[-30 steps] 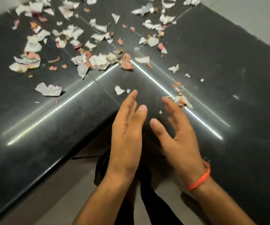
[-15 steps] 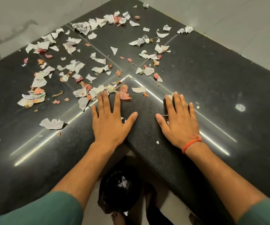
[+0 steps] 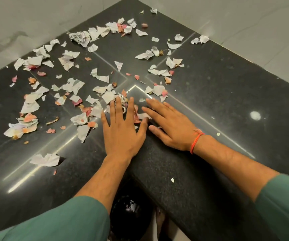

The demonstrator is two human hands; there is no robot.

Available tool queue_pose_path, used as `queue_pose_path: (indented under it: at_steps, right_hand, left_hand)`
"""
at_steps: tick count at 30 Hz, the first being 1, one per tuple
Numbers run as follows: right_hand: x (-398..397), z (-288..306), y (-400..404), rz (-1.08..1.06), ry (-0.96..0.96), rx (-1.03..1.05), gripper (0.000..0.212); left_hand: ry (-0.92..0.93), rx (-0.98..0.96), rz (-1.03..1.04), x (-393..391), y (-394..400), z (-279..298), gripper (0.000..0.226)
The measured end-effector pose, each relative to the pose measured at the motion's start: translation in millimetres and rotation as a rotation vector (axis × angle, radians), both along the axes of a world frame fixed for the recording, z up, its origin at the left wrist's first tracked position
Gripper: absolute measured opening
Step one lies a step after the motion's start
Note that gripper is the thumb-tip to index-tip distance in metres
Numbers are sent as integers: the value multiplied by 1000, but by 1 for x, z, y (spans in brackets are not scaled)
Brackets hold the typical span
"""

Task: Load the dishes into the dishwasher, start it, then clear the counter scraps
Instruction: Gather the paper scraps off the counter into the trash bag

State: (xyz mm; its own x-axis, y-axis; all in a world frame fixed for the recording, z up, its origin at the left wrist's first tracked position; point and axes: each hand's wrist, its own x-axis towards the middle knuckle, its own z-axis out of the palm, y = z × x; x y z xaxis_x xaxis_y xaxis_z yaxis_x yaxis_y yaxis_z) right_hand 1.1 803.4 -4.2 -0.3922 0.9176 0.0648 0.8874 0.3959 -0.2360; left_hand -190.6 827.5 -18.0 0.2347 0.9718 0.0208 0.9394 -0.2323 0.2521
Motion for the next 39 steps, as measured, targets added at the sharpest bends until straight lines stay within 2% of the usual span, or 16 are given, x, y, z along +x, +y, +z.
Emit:
queue_pose_path:
  at_steps: [2,5,9,12,14,17,20,25,27,32,39]
  right_hand:
    - [10,-1,17,-13,51,91,57]
    - [26,-3,48,-214,86,171,57]
    - [44,-5,92,-547,56,81,67]
    - [52,-6,114,-629,56,-4,70]
    - [56,-5,124,-584,16,-45,69]
    - [56,-2,120,-354,9,-66,70]
    - [43,2,91,-158,106,-71,71]
    - [32,-2,56,20,242,-7,59]
    - [47,-2,70,-70,311,58,55]
    - [114,-3,137,-543,339,97,65]
    - [159,-7,195,-719,155,130,62]
  left_hand:
    - [-15,-1,11,0,0,0,78]
    - [-18,-12,18,0,1,0,82]
    - [-32,-24,21,0,2,3,87]
    - [-45,-25,25,-1,1,5,89]
    - [-47,-29,24,0,2,6,90]
    - [-46,-28,20,0,2,7,91]
    - [-37,-25,23,0,2,7,93]
    - [-21,-26,19,1,2,7,96]
    - [-28,-32,20,1,2,8,96]
    - [-45,-36,18,0,3,9,97]
    - [-64,-33,19,0,3,8,96]
